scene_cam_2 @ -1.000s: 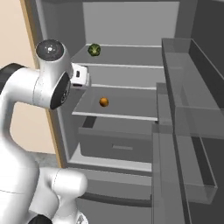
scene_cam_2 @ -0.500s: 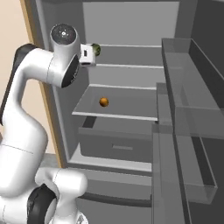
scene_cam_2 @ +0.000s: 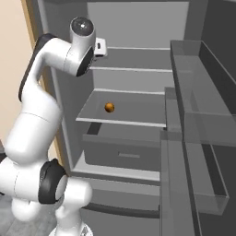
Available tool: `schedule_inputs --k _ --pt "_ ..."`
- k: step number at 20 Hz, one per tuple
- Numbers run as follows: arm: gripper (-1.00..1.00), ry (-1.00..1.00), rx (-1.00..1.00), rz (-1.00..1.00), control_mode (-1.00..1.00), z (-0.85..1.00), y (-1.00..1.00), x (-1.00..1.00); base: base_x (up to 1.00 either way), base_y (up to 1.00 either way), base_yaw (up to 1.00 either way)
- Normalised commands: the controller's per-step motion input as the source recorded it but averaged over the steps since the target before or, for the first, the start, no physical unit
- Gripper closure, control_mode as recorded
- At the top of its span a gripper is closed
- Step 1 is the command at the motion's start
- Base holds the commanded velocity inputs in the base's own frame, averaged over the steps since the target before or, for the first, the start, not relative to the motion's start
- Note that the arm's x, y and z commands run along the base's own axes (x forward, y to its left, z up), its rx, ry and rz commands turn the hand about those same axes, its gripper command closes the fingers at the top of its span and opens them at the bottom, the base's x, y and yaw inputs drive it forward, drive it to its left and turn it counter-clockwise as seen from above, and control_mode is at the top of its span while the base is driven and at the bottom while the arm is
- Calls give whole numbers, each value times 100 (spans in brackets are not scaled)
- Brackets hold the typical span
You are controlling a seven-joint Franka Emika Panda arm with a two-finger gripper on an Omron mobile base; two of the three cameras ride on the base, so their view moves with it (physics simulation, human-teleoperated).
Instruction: Open the fridge, remove the mango, broccoli, and chicken drumstick, and place them on any counter.
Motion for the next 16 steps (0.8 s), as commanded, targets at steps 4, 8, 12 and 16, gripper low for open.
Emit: schedule_inputs --k 4,8,12,16 --pt "-100 0 0 2 -100 0 3 66 0 0 0" --pt "-100 0 0 1 -100 0 6 58 0 0 0" --pt "-100 0 -2 0 -100 0 13 49 0 0 0" --pt "-100 0 -3 0 -100 -6 15 38 0 0 0"
